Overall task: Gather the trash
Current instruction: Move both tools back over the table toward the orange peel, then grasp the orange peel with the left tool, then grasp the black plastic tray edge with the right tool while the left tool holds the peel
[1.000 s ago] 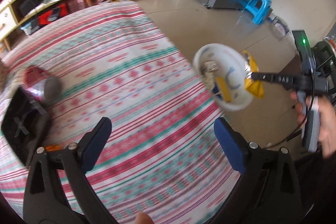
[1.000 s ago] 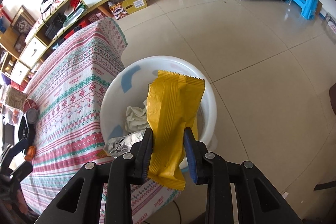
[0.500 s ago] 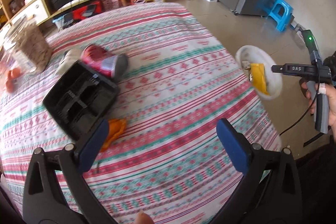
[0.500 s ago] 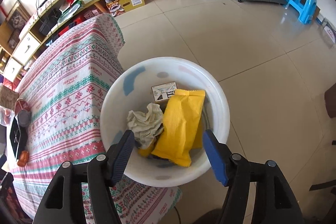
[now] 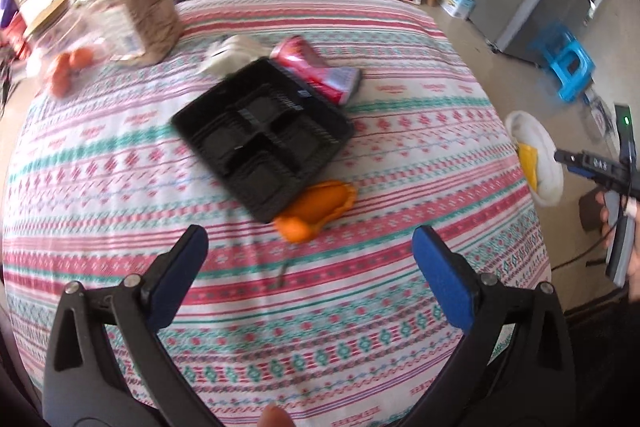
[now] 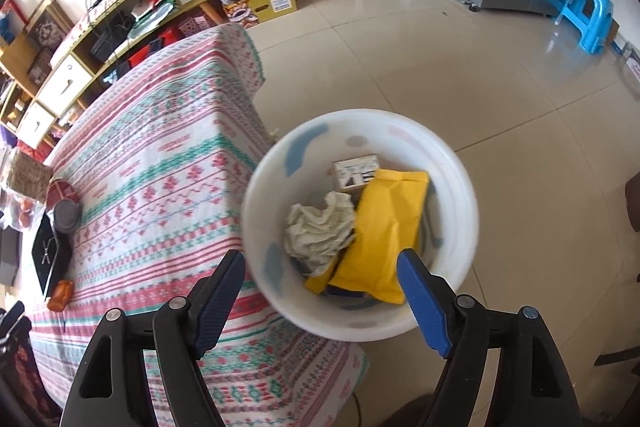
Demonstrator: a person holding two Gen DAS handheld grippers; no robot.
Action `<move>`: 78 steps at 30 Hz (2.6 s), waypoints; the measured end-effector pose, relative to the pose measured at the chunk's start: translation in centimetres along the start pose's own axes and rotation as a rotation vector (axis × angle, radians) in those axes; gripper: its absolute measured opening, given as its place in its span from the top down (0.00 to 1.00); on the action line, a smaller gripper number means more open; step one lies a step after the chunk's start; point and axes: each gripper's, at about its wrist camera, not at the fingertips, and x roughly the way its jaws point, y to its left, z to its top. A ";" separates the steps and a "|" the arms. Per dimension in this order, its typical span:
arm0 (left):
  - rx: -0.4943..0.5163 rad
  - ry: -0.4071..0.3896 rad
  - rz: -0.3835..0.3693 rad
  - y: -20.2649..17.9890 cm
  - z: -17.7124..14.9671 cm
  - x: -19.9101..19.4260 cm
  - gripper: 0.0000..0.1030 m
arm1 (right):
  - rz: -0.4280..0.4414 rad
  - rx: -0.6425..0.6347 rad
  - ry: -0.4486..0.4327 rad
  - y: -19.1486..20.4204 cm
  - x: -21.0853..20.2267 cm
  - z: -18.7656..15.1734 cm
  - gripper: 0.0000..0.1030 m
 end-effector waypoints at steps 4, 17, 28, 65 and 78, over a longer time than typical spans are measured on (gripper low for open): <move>-0.073 0.022 -0.014 2.1 -0.4 0.3 0.02 | 0.017 -0.027 0.006 1.8 0.1 -0.3 0.21; -0.046 0.063 -0.142 2.1 -1.7 4.5 0.15 | 0.032 -0.118 0.018 6.1 0.6 -1.4 0.20; -0.133 -0.008 -0.211 2.4 -1.3 6.3 0.43 | 0.031 -0.105 0.018 5.6 0.5 -1.7 0.20; -0.331 -0.186 -0.064 11.7 0.9 -4.8 0.84 | 0.196 -0.407 0.092 32.1 5.0 -3.9 0.20; -0.333 -0.147 -0.076 12.4 -0.1 -4.3 0.84 | 0.182 -0.444 0.139 36.2 9.3 -4.2 0.35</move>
